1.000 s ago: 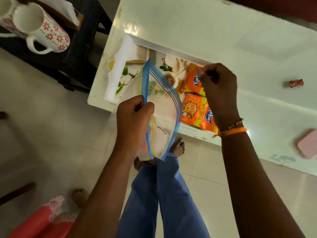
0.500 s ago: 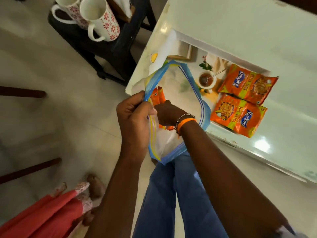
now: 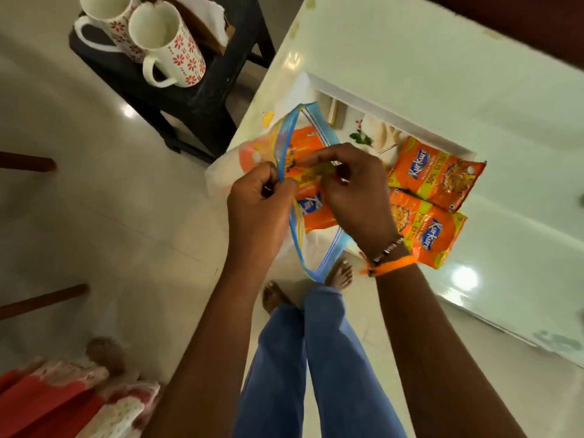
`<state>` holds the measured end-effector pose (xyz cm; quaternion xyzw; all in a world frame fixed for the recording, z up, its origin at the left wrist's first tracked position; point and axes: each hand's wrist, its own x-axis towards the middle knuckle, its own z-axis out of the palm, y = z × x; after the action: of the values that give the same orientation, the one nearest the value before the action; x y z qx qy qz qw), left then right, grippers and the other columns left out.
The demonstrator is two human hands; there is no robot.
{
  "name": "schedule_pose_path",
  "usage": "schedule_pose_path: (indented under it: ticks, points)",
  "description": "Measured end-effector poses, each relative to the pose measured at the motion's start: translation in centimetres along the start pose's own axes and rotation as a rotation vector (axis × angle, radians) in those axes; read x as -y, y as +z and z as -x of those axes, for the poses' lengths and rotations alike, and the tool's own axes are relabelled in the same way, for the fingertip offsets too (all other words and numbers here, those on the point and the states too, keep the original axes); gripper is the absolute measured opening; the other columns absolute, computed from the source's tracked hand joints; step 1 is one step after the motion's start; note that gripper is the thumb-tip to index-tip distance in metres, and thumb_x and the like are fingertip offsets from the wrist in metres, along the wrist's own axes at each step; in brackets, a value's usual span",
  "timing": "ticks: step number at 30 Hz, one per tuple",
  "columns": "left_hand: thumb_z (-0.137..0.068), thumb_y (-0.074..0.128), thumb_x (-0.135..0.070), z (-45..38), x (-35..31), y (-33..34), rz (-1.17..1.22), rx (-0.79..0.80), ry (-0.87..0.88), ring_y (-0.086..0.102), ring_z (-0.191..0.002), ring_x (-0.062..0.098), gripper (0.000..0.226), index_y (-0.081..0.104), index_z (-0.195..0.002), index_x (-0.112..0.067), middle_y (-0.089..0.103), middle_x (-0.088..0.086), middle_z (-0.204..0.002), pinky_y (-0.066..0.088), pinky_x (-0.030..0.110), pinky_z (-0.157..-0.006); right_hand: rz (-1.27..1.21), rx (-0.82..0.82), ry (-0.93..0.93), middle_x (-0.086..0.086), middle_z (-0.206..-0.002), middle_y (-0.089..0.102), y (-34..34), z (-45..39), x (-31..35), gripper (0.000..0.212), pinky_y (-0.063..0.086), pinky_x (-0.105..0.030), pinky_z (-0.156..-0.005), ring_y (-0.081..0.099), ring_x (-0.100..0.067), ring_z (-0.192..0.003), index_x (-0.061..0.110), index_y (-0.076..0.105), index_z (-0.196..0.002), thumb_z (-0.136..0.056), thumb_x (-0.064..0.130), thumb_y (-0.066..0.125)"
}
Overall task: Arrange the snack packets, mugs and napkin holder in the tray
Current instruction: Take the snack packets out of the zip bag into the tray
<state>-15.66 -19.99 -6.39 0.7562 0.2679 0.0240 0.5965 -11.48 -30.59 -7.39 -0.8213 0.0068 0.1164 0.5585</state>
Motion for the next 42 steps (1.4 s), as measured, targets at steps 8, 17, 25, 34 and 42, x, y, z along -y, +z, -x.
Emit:
schedule_pose_path:
  ticks: [8,17,25,34,42]
  points:
    - [-0.080,0.057,-0.007,-2.1,0.0,4.8,-0.087,0.008,-0.020,0.033,-0.046,0.006,0.036,0.035,-0.053,-0.015,0.037,-0.003,-0.049,0.036,0.020,-0.049,-0.281,-0.328,0.163,-0.007,-0.101,0.068,-9.5,-3.1,-3.9,0.038,0.055,-0.024,-0.070,0.066,-0.006,-0.084,0.021,0.066,-0.090,-0.079,-0.012,0.049]
    - [-0.076,0.053,0.001,-3.1,0.3,6.7,-0.098,-0.036,-0.034,0.026,-0.038,0.007,0.043,0.025,-0.049,-0.019,0.033,-0.010,-0.034,0.023,0.010,-0.040,-0.308,-0.470,0.318,-0.017,-0.112,0.064,-8.6,-10.8,-9.9,0.037,0.054,-0.013,-0.061,0.062,-0.013,-0.084,-0.002,0.063,-0.106,-0.080,-0.015,0.039]
    - [-0.076,0.053,0.001,-3.2,0.6,6.0,-0.110,-0.121,-0.056,0.022,-0.048,0.008,0.037,0.028,-0.053,-0.011,0.025,-0.005,-0.045,0.023,0.014,-0.046,-0.382,-0.543,0.465,-0.020,-0.120,0.061,-6.6,-13.7,-12.9,0.036,0.053,-0.011,-0.056,0.060,-0.021,-0.095,-0.003,0.059,-0.109,-0.083,-0.013,0.036]
    - [-0.071,0.052,-0.005,-3.2,0.2,3.9,-0.050,-0.159,-0.058,0.021,-0.055,0.018,0.029,0.030,-0.059,0.010,0.022,0.006,-0.055,0.024,0.020,-0.045,-0.329,-0.533,0.488,-0.024,-0.121,0.058,-5.7,-13.2,-13.2,0.038,0.057,-0.040,-0.079,0.059,-0.032,-0.107,0.004,0.056,-0.102,-0.080,-0.016,0.031]
    - [-0.074,0.052,0.001,-2.4,0.5,2.0,-0.027,-0.087,-0.085,0.022,-0.051,0.012,0.028,0.031,-0.060,0.009,0.022,0.003,-0.052,0.024,0.014,-0.043,-0.151,-0.405,0.257,-0.016,-0.130,0.051,-4.9,-9.2,-7.8,0.039,0.047,-0.032,-0.099,0.047,-0.025,-0.124,0.003,0.054,-0.118,-0.082,-0.009,0.048]
